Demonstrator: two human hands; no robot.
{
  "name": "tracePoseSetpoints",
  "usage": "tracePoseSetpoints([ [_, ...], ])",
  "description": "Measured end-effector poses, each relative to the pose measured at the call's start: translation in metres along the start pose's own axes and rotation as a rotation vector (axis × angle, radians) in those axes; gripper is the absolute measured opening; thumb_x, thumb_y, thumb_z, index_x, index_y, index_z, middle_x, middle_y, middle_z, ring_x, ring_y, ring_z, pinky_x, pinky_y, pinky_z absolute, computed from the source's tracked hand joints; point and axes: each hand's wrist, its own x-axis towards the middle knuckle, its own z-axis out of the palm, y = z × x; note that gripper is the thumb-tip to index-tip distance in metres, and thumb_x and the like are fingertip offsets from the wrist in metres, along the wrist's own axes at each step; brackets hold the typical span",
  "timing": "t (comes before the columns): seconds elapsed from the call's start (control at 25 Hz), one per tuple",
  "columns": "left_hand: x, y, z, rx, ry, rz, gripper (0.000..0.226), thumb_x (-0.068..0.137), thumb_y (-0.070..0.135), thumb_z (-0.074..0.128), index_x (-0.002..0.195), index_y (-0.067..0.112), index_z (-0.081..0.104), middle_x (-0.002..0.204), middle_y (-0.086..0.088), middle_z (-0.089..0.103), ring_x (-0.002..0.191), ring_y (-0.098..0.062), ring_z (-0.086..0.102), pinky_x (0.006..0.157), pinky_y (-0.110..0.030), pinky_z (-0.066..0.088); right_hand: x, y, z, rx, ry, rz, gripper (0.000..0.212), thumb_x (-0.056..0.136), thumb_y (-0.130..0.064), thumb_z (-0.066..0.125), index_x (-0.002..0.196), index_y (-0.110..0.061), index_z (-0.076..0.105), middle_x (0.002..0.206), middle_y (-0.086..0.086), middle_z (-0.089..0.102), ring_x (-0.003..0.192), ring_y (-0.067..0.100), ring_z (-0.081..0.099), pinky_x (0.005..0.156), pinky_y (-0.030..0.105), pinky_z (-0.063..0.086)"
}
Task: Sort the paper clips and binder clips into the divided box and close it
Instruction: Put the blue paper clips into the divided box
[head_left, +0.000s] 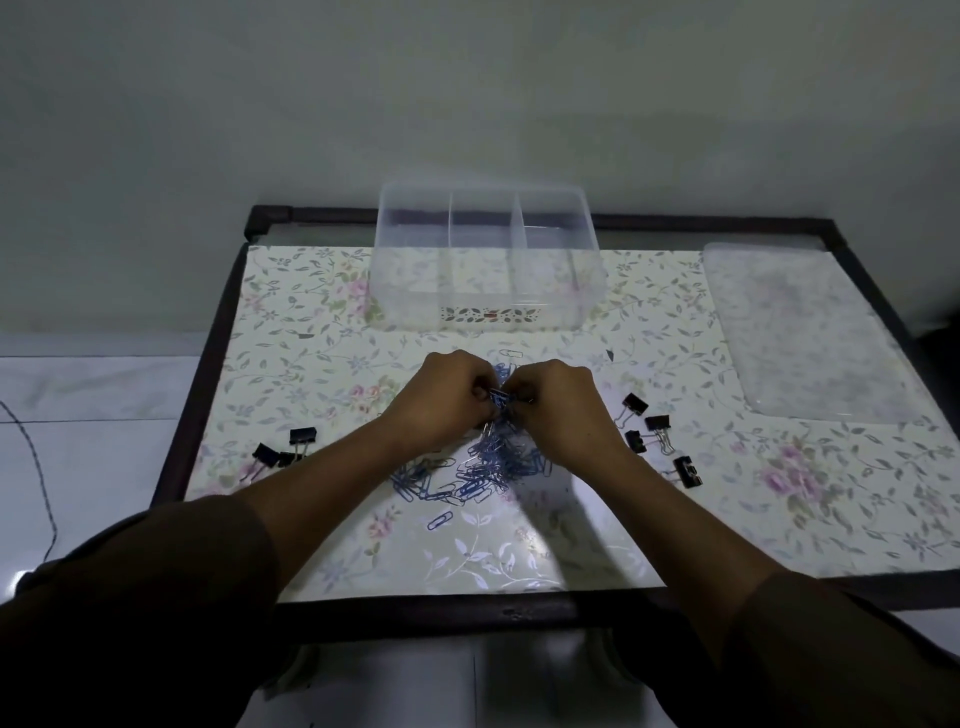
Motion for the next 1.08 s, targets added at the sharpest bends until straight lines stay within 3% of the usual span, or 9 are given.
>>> tracePoseSetpoints([
  [0.16,-0.002,0.002,-0.007,-0.036,0.025,0.013,0.016,0.078,0.007,0.074,0.093,0.012,0.076,0.08,-0.003,0.075,0.075,-0.016,0.071,0.076,-0.042,0.058,-0.003,-0.009,-0.007,-0.017,0.019,0.007,0.02,0.085,-0.006,0.069,0.098,-0.017,0.08,0.09,0.005,0.078,0.082,0.021,0.071,0.062,0.02,0.046],
  [0.36,0.008,0.018,-0.048,-0.102,0.107,0.067,0.016,0.08,0.011,0.077,0.096,0.014,0.077,0.081,0.0,0.076,0.073,-0.009,0.072,0.074,-0.029,0.061,0.011,-0.037,-0.042,0.026,0.114,-0.056,0.014,0.087,-0.009,0.073,0.097,-0.016,0.079,0.09,0.004,0.079,0.084,0.019,0.073,0.078,0.032,0.059],
  [0.48,0.037,0.028,-0.081,-0.118,0.208,0.101,0.014,0.08,0.011,0.078,0.095,0.012,0.077,0.079,-0.001,0.076,0.069,-0.008,0.073,0.069,-0.018,0.059,0.049,-0.054,-0.067,-0.02,0.205,-0.143,0.015,0.085,-0.01,0.075,0.098,-0.017,0.079,0.092,0.005,0.079,0.084,0.018,0.073,0.077,0.03,0.057],
  [0.6,0.077,0.026,-0.097,-0.108,0.29,0.117,0.013,0.078,0.01,0.078,0.091,0.01,0.076,0.077,-0.005,0.075,0.07,-0.014,0.074,0.072,-0.03,0.061,0.097,-0.059,-0.082,0.017,0.219,-0.141,0.014,0.084,-0.007,0.074,0.097,-0.012,0.079,0.091,0.008,0.078,0.079,0.018,0.072,0.073,0.029,0.057],
  [0.72,0.107,0.013,-0.093,0.021,0.25,0.084,0.012,0.078,0.01,0.075,0.091,0.01,0.076,0.08,-0.005,0.076,0.074,-0.017,0.073,0.076,-0.037,0.06,0.124,-0.048,-0.075,-0.008,0.137,-0.146,0.015,0.084,-0.006,0.075,0.098,-0.008,0.078,0.095,0.012,0.078,0.084,0.02,0.072,0.072,0.027,0.053],
  [0.92,0.109,0.005,-0.084,0.181,0.137,0.073,0.038,0.084,0.018,0.075,0.12,0.009,0.069,0.114,-0.009,0.073,0.099,-0.02,0.07,0.09,-0.036,0.055,0.122,-0.037,-0.064,-0.121,0.122,-0.163,0.033,0.092,-0.006,0.066,0.124,-0.011,0.07,0.125,0.008,0.072,0.112,0.022,0.068,0.096,0.031,0.052],
  [1.08,0.063,0.012,-0.085,0.202,0.207,0.108,0.028,0.089,0.022,0.069,0.115,0.014,0.069,0.111,-0.005,0.073,0.093,-0.02,0.069,0.087,-0.037,0.056,0.081,-0.029,-0.064,-0.091,0.211,-0.173,0.026,0.092,-0.014,0.068,0.117,-0.017,0.074,0.114,0.003,0.076,0.097,0.017,0.072,0.093,0.029,0.055],
])
